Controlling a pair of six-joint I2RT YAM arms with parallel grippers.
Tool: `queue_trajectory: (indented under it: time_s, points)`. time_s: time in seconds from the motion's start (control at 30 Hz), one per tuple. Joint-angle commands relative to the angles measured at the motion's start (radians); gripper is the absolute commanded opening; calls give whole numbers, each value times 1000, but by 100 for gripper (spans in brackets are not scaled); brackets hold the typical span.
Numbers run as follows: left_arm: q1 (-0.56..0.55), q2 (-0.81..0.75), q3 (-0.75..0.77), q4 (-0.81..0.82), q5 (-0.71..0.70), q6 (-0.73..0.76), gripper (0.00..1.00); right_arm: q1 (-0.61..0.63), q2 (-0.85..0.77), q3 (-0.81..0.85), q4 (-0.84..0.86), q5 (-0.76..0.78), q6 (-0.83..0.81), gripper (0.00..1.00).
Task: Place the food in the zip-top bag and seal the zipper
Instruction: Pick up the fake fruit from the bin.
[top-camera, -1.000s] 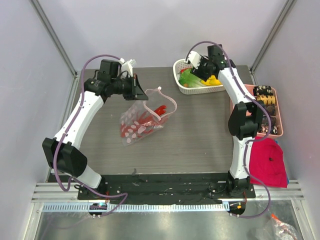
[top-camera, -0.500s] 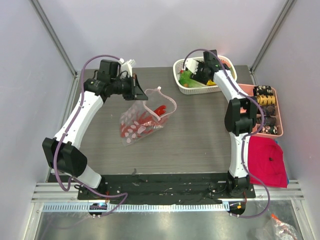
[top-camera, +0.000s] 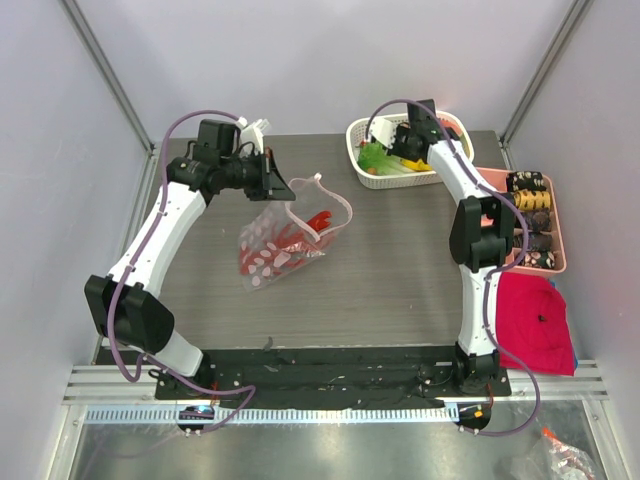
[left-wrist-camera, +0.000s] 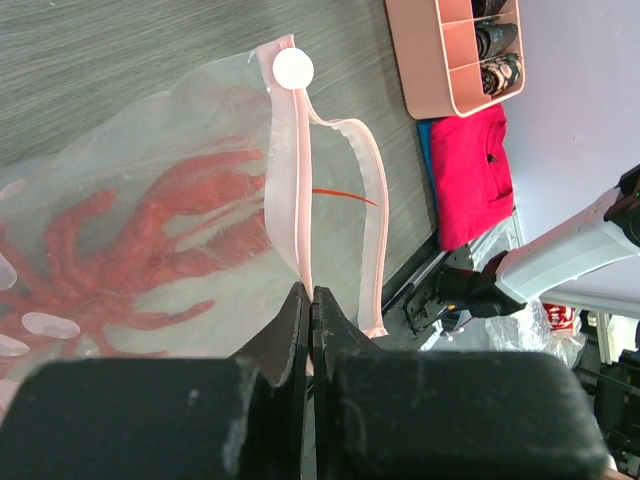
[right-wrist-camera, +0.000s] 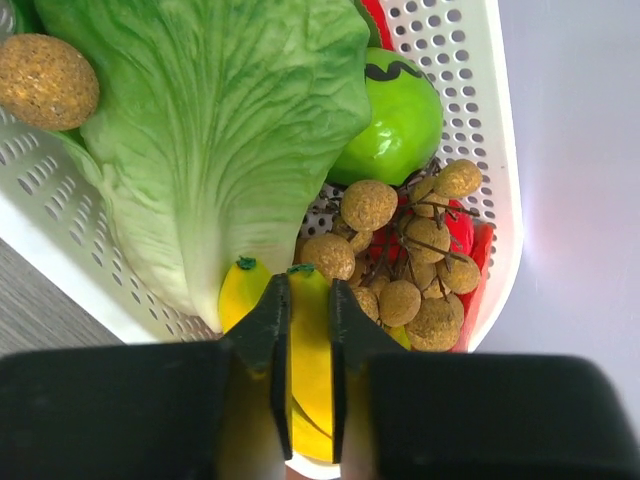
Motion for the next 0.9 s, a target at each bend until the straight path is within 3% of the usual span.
queue_trajectory:
  time_s: [0.0, 0.33, 0.87]
  points:
    - [7, -7, 1, 53, 37, 1, 0, -3, -93, -17, 10, -34, 5, 4]
    - [6, -7, -3, 63, 45, -5, 0, -3, -154, -14, -22, -90, 36, 1]
    - [9, -8, -5, 66, 56, -8, 0, -15, -231, 3, -40, -60, 14, 1]
